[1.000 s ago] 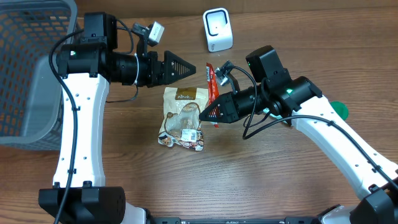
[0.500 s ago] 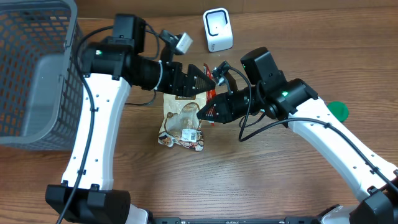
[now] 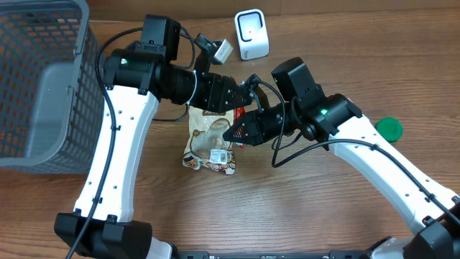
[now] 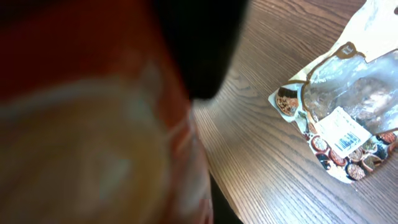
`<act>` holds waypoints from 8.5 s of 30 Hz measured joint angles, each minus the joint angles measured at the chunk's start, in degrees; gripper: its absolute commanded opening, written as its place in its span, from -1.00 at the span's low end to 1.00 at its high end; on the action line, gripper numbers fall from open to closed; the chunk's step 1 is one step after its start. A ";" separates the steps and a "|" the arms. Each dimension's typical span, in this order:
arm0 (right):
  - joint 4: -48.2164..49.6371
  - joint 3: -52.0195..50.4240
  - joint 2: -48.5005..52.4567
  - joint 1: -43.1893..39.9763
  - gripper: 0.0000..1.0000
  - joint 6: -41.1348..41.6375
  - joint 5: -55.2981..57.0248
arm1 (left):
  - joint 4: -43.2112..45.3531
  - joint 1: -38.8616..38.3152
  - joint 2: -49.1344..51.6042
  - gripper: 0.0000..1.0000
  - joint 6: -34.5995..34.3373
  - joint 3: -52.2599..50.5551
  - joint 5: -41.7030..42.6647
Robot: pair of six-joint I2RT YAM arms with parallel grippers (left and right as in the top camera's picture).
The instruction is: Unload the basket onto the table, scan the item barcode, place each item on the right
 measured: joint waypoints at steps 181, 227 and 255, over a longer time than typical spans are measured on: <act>-9.03 41.70 32.11 -10.80 -0.93 -51.60 55.98 | 10.27 9.97 0.22 0.99 -33.44 0.07 -68.94; 5.33 41.70 45.33 -7.04 -0.93 -53.92 75.82 | 10.27 9.97 0.22 0.99 -33.44 0.07 -68.91; -0.85 41.68 47.95 -6.93 -0.93 -39.23 79.12 | 10.27 9.97 0.22 0.99 -33.44 0.07 -68.94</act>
